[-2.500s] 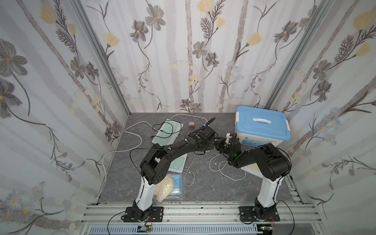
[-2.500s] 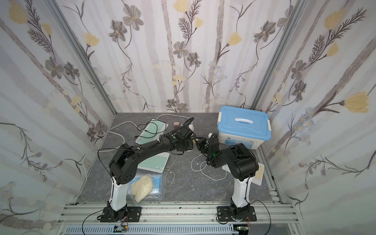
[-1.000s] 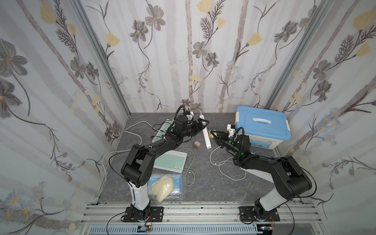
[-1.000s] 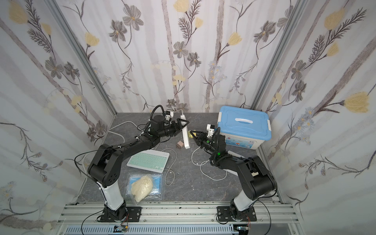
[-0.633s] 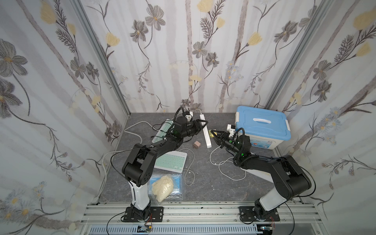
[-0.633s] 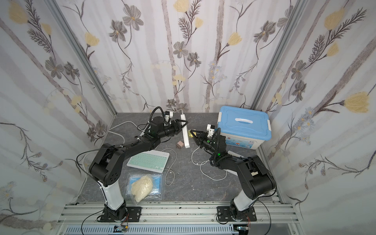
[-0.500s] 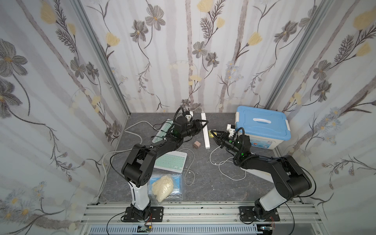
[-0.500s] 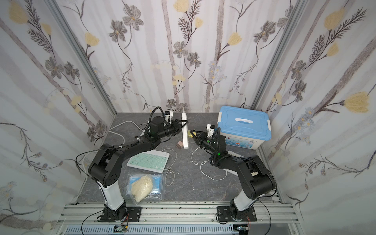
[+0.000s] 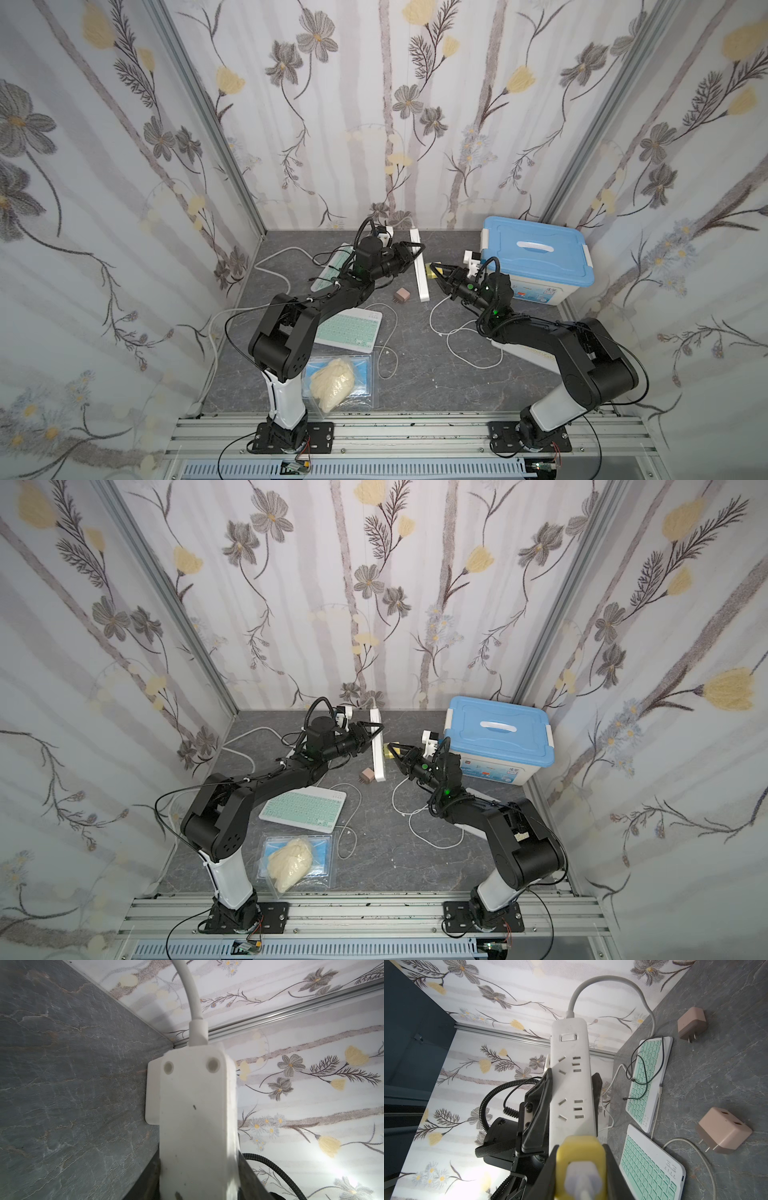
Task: Unplug the wireless keyboard
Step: Remove the plug from the socket.
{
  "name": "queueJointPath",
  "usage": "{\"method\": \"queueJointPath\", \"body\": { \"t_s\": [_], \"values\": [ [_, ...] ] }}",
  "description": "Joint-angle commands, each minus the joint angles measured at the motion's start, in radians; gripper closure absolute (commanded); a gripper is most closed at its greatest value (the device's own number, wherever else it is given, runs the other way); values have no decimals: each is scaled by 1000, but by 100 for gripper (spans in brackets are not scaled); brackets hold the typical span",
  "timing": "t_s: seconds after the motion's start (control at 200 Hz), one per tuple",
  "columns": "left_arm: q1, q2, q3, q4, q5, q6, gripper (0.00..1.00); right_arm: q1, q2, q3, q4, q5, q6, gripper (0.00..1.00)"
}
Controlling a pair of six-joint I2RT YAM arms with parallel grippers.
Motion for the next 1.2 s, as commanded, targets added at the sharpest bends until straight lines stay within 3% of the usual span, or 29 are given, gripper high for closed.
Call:
{"method": "queueJointPath", "body": {
  "t_s": [0.0,0.32,0.604,0.819,1.194],
  "values": [
    [1,-8,-14,56,-57,-10,100,13,4,20,114,0,9,100],
    [3,-5,38,5,1,10,100,14,29,36,77,-33,-31,100],
    [3,-36,64,-157,-32,83,100,18,49,52,89,-58,-22,100],
    [8,-48,59,-181,-14,88,100,12,53,48,80,-54,-48,100],
    [63,-154,-100,-163,-24,92,100,-156,-65,-129,109,-103,-84,100]
  ]
}}
